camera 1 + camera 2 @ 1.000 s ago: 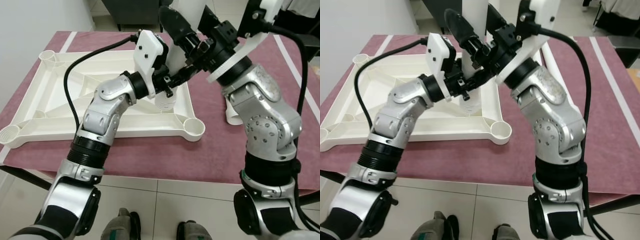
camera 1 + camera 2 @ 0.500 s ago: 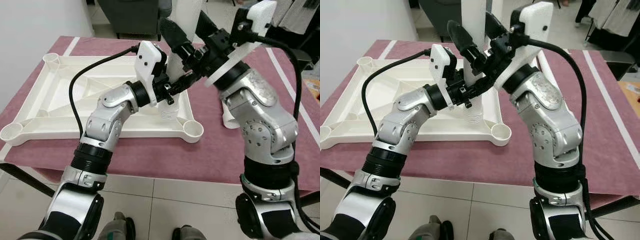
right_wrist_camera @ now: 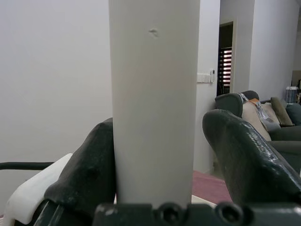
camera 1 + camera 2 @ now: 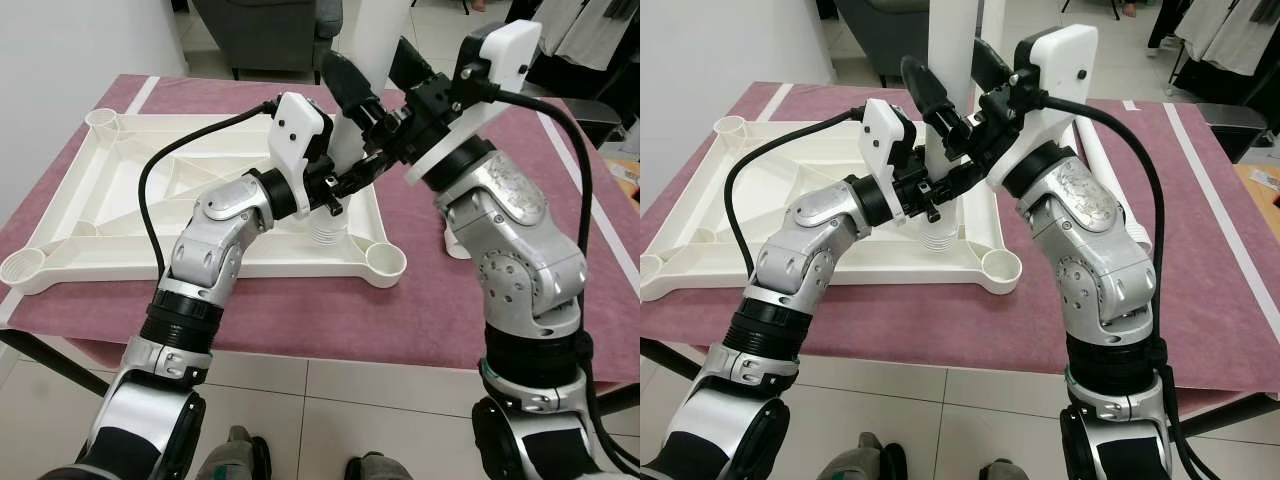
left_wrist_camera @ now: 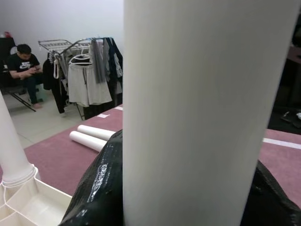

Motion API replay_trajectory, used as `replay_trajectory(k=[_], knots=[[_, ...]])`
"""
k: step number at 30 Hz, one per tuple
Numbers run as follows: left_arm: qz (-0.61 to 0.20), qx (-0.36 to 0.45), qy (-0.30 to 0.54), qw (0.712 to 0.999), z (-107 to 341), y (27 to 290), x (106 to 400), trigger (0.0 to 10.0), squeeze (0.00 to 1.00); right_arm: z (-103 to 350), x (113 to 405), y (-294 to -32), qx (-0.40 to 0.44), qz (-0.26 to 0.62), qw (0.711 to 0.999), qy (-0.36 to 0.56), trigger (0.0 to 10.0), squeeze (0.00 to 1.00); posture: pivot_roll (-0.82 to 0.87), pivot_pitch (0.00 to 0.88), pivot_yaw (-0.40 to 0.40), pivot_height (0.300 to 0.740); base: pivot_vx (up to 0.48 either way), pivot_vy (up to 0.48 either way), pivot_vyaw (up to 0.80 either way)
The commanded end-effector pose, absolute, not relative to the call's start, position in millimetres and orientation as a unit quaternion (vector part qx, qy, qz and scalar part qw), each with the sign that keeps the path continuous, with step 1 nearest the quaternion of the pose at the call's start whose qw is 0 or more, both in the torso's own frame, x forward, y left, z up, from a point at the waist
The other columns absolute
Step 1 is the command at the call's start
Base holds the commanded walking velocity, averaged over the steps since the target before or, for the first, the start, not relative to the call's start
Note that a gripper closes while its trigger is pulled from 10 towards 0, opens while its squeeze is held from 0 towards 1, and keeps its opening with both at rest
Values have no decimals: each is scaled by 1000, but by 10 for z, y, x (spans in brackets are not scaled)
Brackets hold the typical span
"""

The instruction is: Building children table

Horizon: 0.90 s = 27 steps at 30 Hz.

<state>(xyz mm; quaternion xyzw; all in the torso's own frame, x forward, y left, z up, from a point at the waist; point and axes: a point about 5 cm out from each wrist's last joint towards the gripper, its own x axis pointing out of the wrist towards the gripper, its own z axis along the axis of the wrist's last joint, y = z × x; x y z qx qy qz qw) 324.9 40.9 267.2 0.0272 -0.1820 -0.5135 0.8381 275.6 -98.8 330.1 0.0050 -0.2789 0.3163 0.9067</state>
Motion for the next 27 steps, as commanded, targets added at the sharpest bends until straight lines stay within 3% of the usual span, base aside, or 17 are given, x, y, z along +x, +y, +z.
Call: replay_trajectory(k=[1, 4, 5, 12, 13, 15, 24, 25, 26, 27], knots=[[-434, -1, -231, 871, 2880, 578, 3287, 0, 0, 3156, 2868, -1147, -18, 267, 932, -242, 10000, 0, -98, 64, 58, 740, 0, 0, 0], [-435, -1, -232, 870, 2890, 580, 3286, 0, 0, 3126, 2887, -1175, -23, 255, 937, -236, 10000, 0, -96, 64, 60, 740, 0, 0, 0], [-436, 6, -231, 870, 2879, 575, 3287, 0, 0, 3118, 2904, -1192, -19, 247, 941, -232, 10000, 1000, -98, 64, 62, 740, 0, 0, 0], [-439, 17, -229, 869, 2861, 558, 3288, 0, 0, 3112, 2926, -1207, -12, 238, 944, -227, 10000, 1000, -99, 65, 67, 740, 0, 0, 0], [-439, 16, -229, 869, 2864, 555, 3291, 0, 0, 3095, 2940, -1227, 4, 227, 948, -221, 10000, 0, -101, 66, 71, 740, 0, 0, 0], [-443, 16, -230, 867, 2867, 542, 3285, 0, 0, 3072, 2945, -1286, 73, 196, 953, -221, 10000, 0, -100, 66, 75, 740, 0, 0, 0], [-450, 59, -228, 861, 2804, 468, 3266, 0, 0, 3052, 2942, -1292, 92, 150, 958, -225, 10000, 0, -105, 66, 87, 740, 0, 0, 0], [-449, 61, -229, 861, 2803, 456, 3263, 0, 0, 3035, 2953, -1294, 90, 136, 961, -221, 2471, 0, -105, 66, 88, 740, 0, 0, 0], [-449, 61, -229, 861, 2803, 456, 3263, 0, 0, 3035, 2953, -1294, 90, 136, 961, -221, 2471, 0, -105, 66, 88, 740, 0, 0, 0], [-449, 65, -230, 861, 2798, 438, 3257, 0, 0, 3020, 2961, -1295, 88, 118, 965, -219, 0, 0, -106, 66, 92, 740, 0, 0, 0]])
